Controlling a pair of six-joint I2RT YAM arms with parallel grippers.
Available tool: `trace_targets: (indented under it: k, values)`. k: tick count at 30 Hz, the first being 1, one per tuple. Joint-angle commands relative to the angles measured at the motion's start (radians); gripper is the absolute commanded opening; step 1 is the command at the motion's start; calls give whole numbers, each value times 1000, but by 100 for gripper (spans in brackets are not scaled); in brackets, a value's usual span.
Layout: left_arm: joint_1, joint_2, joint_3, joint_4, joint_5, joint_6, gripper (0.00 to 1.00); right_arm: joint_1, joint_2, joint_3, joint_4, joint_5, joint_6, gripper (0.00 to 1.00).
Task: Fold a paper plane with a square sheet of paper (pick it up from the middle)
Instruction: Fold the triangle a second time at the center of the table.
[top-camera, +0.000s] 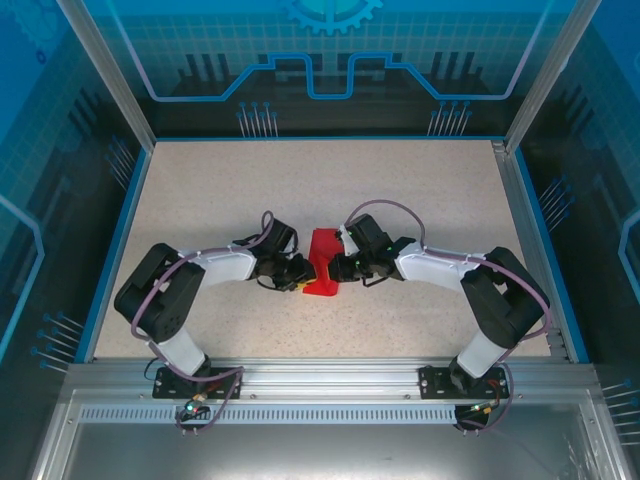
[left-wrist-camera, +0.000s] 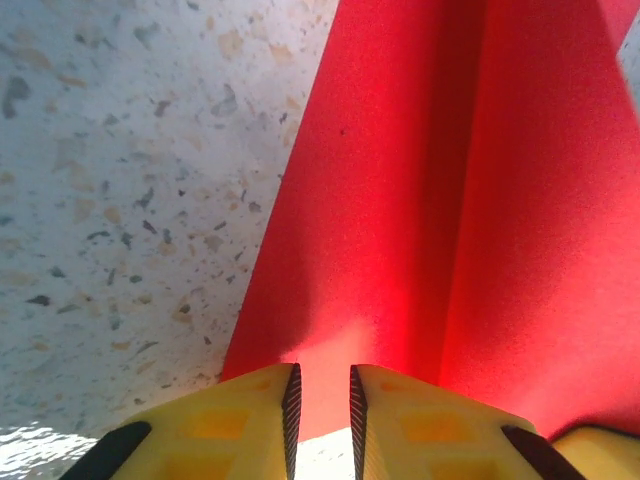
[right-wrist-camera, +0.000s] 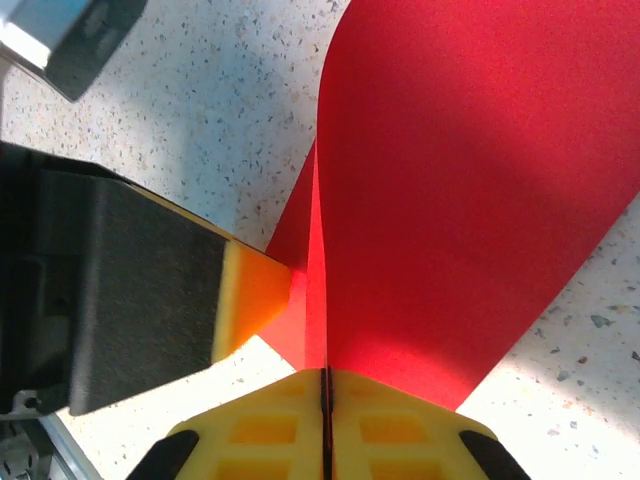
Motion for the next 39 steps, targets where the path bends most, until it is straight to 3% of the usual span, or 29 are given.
trace_targets:
  k: [1, 4, 17, 24, 39]
  values:
    - [-13, 19, 39, 26, 38, -11, 22, -21, 2, -12, 27, -28, 19, 9]
    - [-18, 48, 59, 6, 62, 11, 21, -26, -1, -12, 32, -28, 25, 9]
    - [5, 97, 100, -207, -108, 135, 15, -38, 2, 23, -79, 12, -34, 8]
    - [28, 78, 133, -239, -76, 197, 18, -23, 0, 46, -72, -12, -100, 7]
    - [28, 63, 141, -226, -40, 191, 22, -27, 142, 142, -135, -70, -118, 9]
